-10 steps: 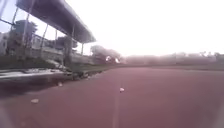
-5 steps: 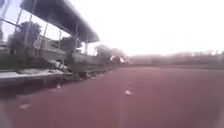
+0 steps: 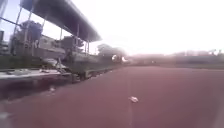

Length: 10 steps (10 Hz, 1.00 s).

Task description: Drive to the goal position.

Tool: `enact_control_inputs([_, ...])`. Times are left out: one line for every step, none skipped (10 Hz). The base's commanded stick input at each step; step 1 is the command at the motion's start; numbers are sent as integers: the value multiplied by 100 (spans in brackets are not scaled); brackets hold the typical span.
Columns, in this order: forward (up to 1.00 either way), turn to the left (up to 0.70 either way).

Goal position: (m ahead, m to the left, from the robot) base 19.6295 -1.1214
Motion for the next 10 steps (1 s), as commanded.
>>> enact_control_inputs([70, 6])
enact_control_inputs([70, 0])
enact_control_inputs([70, 0])
enact_control_inputs([70, 0])
enact_control_inputs([70, 0])
enact_control_inputs([70, 0])
enact_control_inputs([70, -14])
enact_control_inputs([70, -25])
enact_control_inputs([70, -35])
enact_control_inputs([70, -35])
